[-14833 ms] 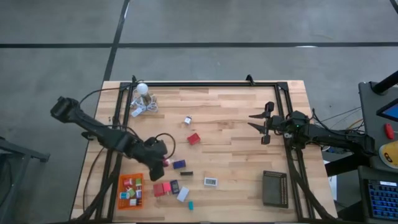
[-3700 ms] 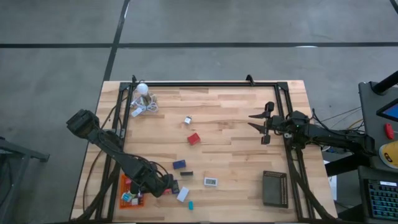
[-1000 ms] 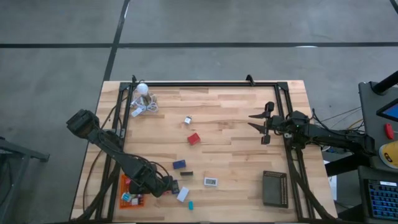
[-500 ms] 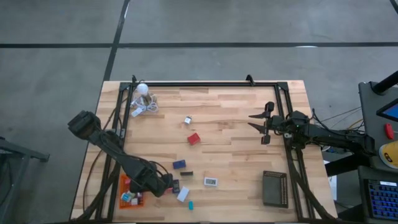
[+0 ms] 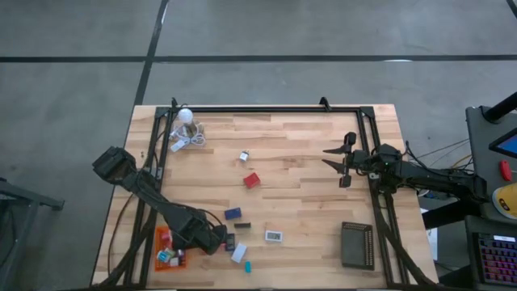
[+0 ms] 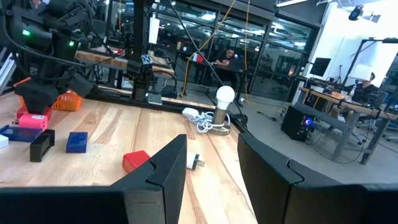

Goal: Pick & Place Office items
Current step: Put the bottom red charger adapter into the orange bin

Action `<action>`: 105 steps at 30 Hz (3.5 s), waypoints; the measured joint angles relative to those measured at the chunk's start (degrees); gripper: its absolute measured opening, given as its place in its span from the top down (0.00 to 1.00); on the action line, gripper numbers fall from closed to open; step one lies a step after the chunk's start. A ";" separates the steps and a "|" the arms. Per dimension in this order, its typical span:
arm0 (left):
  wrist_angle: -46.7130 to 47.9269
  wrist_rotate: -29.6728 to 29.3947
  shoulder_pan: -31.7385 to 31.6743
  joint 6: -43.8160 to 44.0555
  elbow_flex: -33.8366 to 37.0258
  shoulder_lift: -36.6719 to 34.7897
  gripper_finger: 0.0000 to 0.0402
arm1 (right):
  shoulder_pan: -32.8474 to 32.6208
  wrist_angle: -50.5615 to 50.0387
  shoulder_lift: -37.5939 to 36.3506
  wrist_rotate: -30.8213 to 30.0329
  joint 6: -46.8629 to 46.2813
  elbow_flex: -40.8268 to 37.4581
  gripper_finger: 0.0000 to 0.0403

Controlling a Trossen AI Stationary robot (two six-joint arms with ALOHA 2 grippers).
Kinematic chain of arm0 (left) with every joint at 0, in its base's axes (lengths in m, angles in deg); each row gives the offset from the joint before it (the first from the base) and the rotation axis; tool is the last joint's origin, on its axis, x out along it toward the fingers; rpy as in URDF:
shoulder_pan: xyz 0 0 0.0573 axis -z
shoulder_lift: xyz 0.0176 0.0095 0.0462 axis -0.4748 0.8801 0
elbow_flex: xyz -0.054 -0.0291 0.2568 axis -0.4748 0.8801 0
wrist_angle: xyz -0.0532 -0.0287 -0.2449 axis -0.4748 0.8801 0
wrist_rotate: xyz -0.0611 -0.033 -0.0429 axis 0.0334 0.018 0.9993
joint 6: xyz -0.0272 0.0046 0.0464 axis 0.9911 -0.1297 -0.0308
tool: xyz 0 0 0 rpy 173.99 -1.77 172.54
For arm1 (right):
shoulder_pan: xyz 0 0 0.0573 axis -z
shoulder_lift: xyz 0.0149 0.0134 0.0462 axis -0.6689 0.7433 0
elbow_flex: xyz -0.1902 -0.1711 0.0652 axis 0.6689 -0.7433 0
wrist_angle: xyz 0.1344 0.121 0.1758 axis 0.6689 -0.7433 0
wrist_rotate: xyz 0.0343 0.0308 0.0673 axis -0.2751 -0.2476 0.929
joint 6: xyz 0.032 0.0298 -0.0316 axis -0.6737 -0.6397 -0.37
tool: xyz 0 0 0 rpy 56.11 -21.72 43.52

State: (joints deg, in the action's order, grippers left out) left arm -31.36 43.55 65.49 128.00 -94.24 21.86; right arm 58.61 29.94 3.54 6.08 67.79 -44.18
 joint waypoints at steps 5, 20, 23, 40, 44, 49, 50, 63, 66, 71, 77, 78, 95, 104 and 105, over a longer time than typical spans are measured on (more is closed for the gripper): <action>-0.02 0.35 -0.02 0.00 0.00 0.09 0.22 | 0.02 0.02 0.00 -0.02 0.00 0.00 0.65; -0.18 0.11 -0.02 0.04 0.00 0.09 0.35 | 0.02 -0.01 -0.02 0.01 0.00 0.01 0.65; -0.18 0.11 -0.02 0.07 0.00 0.09 0.41 | 0.02 0.02 0.00 0.00 0.00 0.00 0.65; -0.20 -0.10 -0.11 0.02 0.00 -0.02 0.43 | 0.02 -0.01 0.00 -0.01 0.00 0.00 0.65; 0.55 -0.30 -0.58 -0.78 -0.26 -0.17 0.44 | 0.02 -0.01 0.00 0.00 0.00 0.00 0.65; 2.42 -0.30 -1.44 -2.21 -1.37 -2.18 0.44 | 0.02 -0.01 0.00 -0.02 0.00 0.00 0.65; 3.45 -0.30 -1.63 -2.20 -1.73 -2.55 0.44 | 0.00 -0.01 -0.01 0.00 0.00 0.00 0.65; 26.64 -0.07 -1.29 -4.20 -14.23 -5.29 0.44 | 0.02 -0.01 -0.02 -0.02 0.00 0.00 0.65; 31.39 0.00 0.06 -5.03 -17.02 -5.38 0.44 | 0.02 -0.01 -0.02 -0.02 0.00 0.00 0.65; 32.67 0.13 3.82 -0.83 -18.10 -6.67 0.43 | 0.00 -0.01 0.00 0.00 0.00 0.00 0.65; 33.39 -0.40 8.95 6.94 -17.84 -6.88 0.43 | 0.02 -0.01 0.00 -0.02 0.00 0.00 0.65; 33.39 -0.87 9.53 7.39 -17.84 -6.88 0.43 | 0.01 -0.01 0.00 -0.01 0.00 0.01 0.65; 32.58 -3.08 13.66 10.69 -12.23 -6.88 0.43 | 0.02 -0.01 -0.02 -0.01 0.00 0.00 0.65; 27.99 -3.07 14.36 10.61 -7.58 -6.88 0.43 | 0.02 -0.01 -0.02 -0.01 0.00 0.01 0.65; 27.13 -3.08 14.47 10.50 -6.94 -6.88 0.43 | 0.02 -0.01 -0.02 -0.02 0.00 0.02 0.65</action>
State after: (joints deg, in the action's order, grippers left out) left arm -4.23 40.47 79.96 138.50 -101.18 14.98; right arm 58.63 29.94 3.51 6.06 67.79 -44.16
